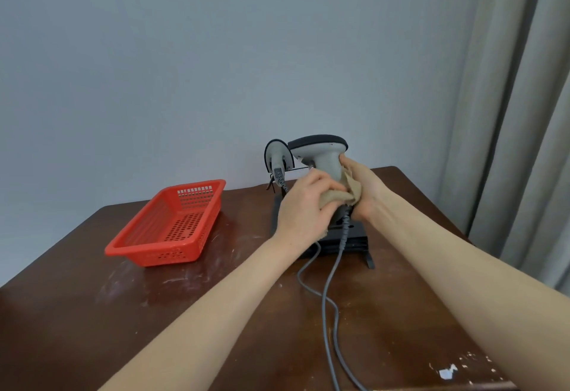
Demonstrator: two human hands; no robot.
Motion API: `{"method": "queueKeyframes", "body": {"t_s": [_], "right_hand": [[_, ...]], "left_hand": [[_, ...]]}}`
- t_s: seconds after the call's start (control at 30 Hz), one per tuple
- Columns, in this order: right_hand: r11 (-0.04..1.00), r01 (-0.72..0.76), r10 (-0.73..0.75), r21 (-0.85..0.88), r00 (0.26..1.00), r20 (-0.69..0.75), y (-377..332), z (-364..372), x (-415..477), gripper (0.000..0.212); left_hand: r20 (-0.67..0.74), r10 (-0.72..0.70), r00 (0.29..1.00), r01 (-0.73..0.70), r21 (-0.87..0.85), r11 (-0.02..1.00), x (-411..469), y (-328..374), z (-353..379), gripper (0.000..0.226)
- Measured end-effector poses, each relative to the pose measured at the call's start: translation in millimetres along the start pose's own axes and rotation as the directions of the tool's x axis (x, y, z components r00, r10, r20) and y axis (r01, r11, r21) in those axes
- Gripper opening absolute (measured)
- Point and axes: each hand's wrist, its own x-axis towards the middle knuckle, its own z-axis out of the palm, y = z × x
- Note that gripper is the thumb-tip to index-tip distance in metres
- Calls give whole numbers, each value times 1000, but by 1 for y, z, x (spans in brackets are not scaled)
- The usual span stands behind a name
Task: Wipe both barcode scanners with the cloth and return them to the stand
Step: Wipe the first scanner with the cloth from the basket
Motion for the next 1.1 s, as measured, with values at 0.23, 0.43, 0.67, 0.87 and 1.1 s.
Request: {"method": "queueKeyframes", "body": {"t_s": [0.23, 0.43, 0.67, 0.87, 1.1], "right_hand": [[999, -14, 14, 42, 1000, 11, 9, 1, 4, 49], [1000, 5, -6, -26, 1000, -31, 6, -1, 3, 46], [1000, -2, 2, -7, 1000, 30, 3, 4, -1, 46], [996, 18, -23, -82, 998, -64, 3, -2, -1, 44], [996, 51, -52, -80, 999, -11, -6, 5, -8, 51]], "left_hand": [[-91, -130, 987, 127, -35, 991, 16, -10, -6, 13], [26, 10, 1000, -10, 21, 1000, 5, -1, 0, 12], [-100, -64, 993, 65, 3, 998, 7, 1, 3, 16], [-84, -153, 985, 150, -34, 988, 8, -15, -7, 17], [-308, -191, 932, 195, -20, 981, 28, -12, -20, 30]]}}
